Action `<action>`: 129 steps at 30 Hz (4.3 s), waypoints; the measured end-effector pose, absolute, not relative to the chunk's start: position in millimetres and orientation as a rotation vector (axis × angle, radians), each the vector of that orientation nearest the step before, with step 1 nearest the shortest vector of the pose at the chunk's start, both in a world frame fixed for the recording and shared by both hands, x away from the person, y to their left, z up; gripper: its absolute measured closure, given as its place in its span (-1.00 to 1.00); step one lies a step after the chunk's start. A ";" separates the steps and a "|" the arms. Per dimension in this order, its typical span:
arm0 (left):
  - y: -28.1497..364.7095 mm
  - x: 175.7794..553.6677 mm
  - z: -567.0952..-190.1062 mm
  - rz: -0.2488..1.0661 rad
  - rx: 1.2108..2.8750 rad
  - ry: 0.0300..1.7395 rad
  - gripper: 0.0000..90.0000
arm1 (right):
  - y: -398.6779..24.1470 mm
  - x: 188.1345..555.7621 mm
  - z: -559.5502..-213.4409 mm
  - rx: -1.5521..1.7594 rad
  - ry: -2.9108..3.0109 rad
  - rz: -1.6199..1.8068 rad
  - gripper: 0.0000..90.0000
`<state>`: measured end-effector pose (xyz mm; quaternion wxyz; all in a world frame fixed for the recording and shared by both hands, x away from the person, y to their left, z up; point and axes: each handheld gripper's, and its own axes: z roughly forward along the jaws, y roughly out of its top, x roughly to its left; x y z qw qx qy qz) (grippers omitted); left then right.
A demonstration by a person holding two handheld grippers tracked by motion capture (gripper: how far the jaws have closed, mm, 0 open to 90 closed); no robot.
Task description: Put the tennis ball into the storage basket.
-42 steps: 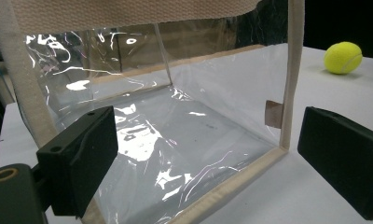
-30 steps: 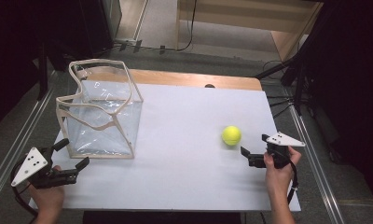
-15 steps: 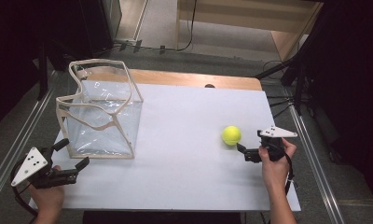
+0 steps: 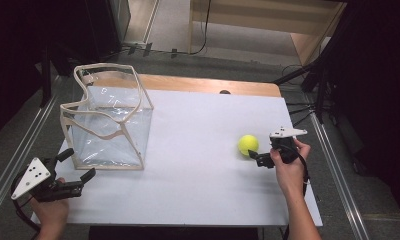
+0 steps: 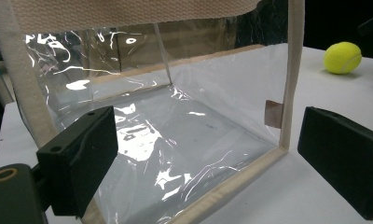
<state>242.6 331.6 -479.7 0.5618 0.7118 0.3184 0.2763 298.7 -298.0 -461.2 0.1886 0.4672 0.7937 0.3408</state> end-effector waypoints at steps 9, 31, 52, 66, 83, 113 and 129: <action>332.0 242.6 -479.7 0.650 1.675 0.750 -0.88 | -286.6 312.9 -460.0 1.305 2.319 0.922 -1.00; 332.2 242.4 -480.0 0.665 1.664 0.760 -0.88 | -275.8 341.3 -472.7 1.374 2.476 0.743 -1.00; 333.0 242.2 -479.7 0.664 1.663 0.757 -0.88 | -267.0 354.5 -480.1 1.385 2.561 0.656 -0.86; 332.8 242.1 -479.6 0.662 1.669 0.757 -0.88 | -267.2 360.0 -482.7 1.418 2.547 0.623 -0.72; 332.3 242.4 -479.8 0.659 1.666 0.756 -0.88 | -267.3 364.5 -487.0 1.422 2.512 0.577 -0.50; 332.4 242.4 -479.8 0.658 1.665 0.755 -0.88 | -249.4 365.2 -472.4 1.335 2.554 0.643 -0.48; 332.2 242.4 -479.8 0.657 1.665 0.754 -0.88 | -224.5 368.1 -463.9 1.266 2.601 0.678 -0.48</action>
